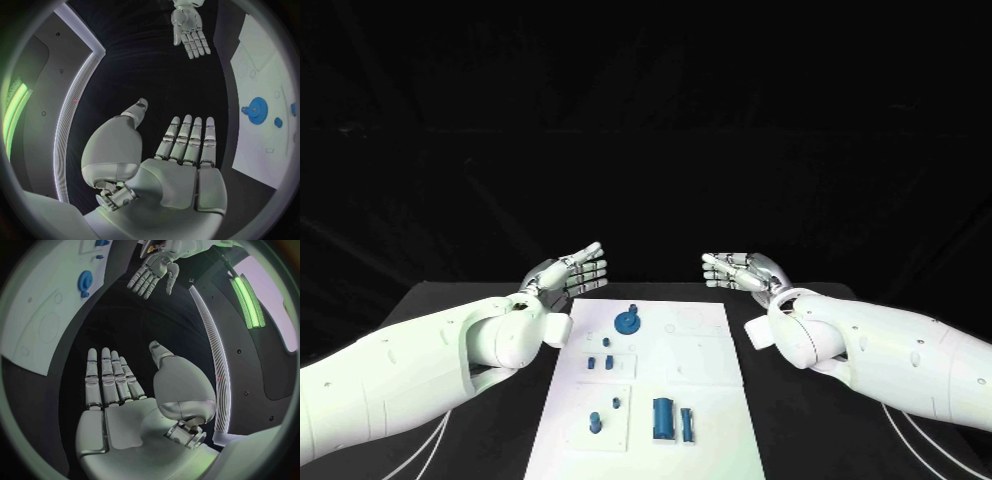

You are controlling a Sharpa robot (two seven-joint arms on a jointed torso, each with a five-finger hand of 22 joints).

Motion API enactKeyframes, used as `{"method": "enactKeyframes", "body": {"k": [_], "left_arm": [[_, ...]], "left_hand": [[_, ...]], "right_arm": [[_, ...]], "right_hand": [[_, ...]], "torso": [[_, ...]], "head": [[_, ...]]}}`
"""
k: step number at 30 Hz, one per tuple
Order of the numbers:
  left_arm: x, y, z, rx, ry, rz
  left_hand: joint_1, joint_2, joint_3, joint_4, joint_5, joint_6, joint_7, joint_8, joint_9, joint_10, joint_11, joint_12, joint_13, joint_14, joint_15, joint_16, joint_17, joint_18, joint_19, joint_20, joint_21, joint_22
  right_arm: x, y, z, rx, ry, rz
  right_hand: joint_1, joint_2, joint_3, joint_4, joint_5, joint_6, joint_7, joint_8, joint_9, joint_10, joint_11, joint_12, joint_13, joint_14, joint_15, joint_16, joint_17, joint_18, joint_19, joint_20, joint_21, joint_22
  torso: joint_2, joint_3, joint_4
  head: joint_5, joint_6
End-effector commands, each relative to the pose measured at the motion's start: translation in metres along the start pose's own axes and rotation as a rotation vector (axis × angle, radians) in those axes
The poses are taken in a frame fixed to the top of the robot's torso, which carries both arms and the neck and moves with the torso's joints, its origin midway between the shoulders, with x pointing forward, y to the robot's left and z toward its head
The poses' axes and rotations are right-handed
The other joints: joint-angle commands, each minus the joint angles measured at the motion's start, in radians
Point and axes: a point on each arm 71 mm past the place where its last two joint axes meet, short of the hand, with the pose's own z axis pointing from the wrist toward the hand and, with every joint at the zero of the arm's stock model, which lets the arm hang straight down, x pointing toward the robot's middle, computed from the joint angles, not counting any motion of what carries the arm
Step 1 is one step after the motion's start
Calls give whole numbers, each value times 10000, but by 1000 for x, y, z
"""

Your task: Assemble the parts on the task board

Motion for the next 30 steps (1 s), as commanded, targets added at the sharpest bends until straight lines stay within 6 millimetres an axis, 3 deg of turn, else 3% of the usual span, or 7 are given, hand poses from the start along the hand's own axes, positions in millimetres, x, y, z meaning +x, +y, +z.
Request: {"method": "enactKeyframes", "body": {"k": [1, 6, 7, 10, 11, 12, 30], "left_arm": [[3, 0, -4, 493, -632, 426], [16, 6, -16, 992, -1386, 888], [18, 7, -19, 1093, -1526, 981], [25, 9, -26, 1370, -1898, 1237], [28, 10, -29, 1487, -2047, 1344], [29, 11, -31, 1557, -2137, 1409], [36, 12, -39, 1865, -2512, 1690]], "left_hand": [[-3079, 341, -1036, -324, -135, -2197, -338, -208, -156, -2154, -411, -405, -144, -1824, -378, -447, -229, -415, -1450, -643, -702, -447], [-4372, 1072, -1466, -324, -135, -3123, -1063, -208, -156, -3058, -580, -1257, -144, -2595, -1184, -625, -229, -551, -2061, -915, -997, -631], [-4578, 1072, -1538, -324, -135, -3267, -1063, -208, -156, -3203, -1281, -1257, -144, -2714, -1184, -652, -229, -551, -2157, -955, -1044, -664], [-5102, 1072, -1713, -324, -135, -3645, -1063, -208, -156, -3569, -1281, -1257, -144, -3028, -1184, -1379, -229, -553, -2405, -1069, -1164, -1396], [-5386, 1072, -1807, -324, -135, -3844, -1063, -208, -156, -3766, -1281, -1257, -144, -3194, -1184, -1379, -229, -553, -2538, -1128, -1229, -1396], [-5562, 1072, -1867, -324, -135, -3971, -1063, -208, -156, -3888, -1281, -1257, -144, -3297, -1184, -1379, -229, -1256, -2619, -1163, -1270, -1396], [-7654, 1072, -3242, -324, -135, -5462, -1063, -208, -156, -5356, -1281, -1257, -144, -4541, -1184, -1379, -229, -1256, -3602, -2021, -2203, -1396]], "right_arm": [[8, 5, -8, -368, -783, 561], [25, 13, -29, -593, -1599, 1530], [28, 14, -32, -610, -1723, 1661], [34, 17, -41, -632, -2034, 1972], [36, 19, -44, -634, -2147, 2079], [37, 19, -46, -633, -2208, 2136], [40, 21, -50, -629, -2341, 2256]], "right_hand": [[-3114, 190, -628, -724, -423, -2193, -423, -187, -561, -2445, -879, -610, -374, -2464, -327, -969, -513, -499, -2127, -472, -211, -1604], [-4406, 190, -892, -724, -600, -3102, -597, -187, -796, -3462, -879, -610, -1178, -3488, -327, -969, -725, -644, -3008, -670, -211, -2269], [-4612, 190, -924, -724, -1318, -3248, -1314, -187, -831, -3625, -879, -610, -1178, -3651, -327, -969, -759, -644, -3151, -699, -211, -2376], [-5127, 190, -1007, -724, -1318, -3608, -1314, -187, -924, -4027, -879, -610, -1178, -4058, -327, -969, -844, -681, -3501, -1473, -211, -2641], [-5423, 190, -1077, -724, -1318, -3817, -1314, -187, -978, -4262, -879, -610, -1178, -4294, -327, -969, -892, -1451, -3704, -1473, -211, -2794], [-5589, 190, -1105, -724, -1318, -3934, -1314, -187, -1010, -4396, -879, -610, -1178, -4425, -327, -969, -1596, -1451, -3812, -1473, -211, -2879], [-7699, 190, -1942, -724, -1318, -5420, -1314, -187, -1750, -6054, -879, -610, -1178, -6097, -327, -969, -1596, -1451, -5262, -1473, -211, -3969]], "torso": [[-227, 180, 186], [-238, 188, 195], [-238, 188, 195], [-238, 188, 195], [-238, 188, 195], [-238, 188, 195], [-238, 188, 195]], "head": [[82, 29], [87, 30], [87, 30], [87, 30], [87, 30], [87, 30], [87, 30]]}}
